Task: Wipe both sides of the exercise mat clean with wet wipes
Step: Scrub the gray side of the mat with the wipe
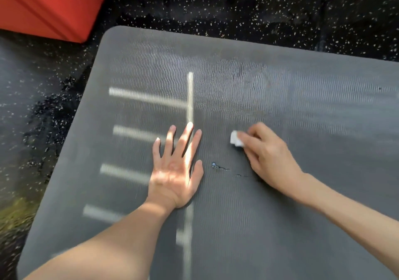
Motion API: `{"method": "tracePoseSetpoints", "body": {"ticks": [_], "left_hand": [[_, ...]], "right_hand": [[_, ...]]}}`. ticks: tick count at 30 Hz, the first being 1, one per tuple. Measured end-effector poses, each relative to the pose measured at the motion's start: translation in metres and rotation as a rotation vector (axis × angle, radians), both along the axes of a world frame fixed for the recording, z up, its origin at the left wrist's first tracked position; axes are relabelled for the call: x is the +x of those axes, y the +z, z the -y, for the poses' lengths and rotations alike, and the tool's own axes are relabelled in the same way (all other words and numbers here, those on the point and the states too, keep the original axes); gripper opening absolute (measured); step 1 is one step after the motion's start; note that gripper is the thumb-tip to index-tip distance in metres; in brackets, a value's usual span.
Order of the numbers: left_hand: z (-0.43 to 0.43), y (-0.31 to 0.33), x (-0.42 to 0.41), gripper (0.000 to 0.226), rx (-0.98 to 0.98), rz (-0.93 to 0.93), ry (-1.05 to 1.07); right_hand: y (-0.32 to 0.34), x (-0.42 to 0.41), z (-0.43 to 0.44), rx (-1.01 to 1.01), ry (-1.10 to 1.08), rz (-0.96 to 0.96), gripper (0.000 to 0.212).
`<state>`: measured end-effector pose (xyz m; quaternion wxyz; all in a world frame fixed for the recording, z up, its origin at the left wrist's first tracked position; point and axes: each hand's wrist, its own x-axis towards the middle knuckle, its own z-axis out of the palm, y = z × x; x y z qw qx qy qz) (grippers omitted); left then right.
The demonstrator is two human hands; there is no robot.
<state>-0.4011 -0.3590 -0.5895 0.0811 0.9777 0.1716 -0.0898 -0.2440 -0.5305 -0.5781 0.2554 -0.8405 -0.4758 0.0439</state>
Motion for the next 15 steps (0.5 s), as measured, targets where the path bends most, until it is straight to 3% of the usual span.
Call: {"method": "tracePoseSetpoints", "body": {"ticks": [2,5,7,12,15], "left_hand": [[-0.001,0.000,-0.001,0.065,0.007,0.014,0.001],[0.000,-0.004,-0.003,0.065,0.008,0.035,-0.004],[0.000,-0.005,-0.004,0.065,0.003,0.046,-0.003],[-0.001,-0.006,-0.003,0.066,0.015,0.050,0.003],[-0.001,-0.006,-0.003,0.066,-0.001,0.055,0.005]], "right_hand": [[0.003,-0.020,0.012,-0.038,0.116,-0.028,0.016],[0.001,0.000,0.003,-0.001,-0.084,0.044,0.015],[-0.001,-0.016,0.006,0.018,-0.096,0.034,0.016],[0.008,-0.098,0.046,-0.084,0.301,-0.087,0.023],[-0.001,-0.073,0.034,-0.024,0.098,-0.003,0.021]]}}
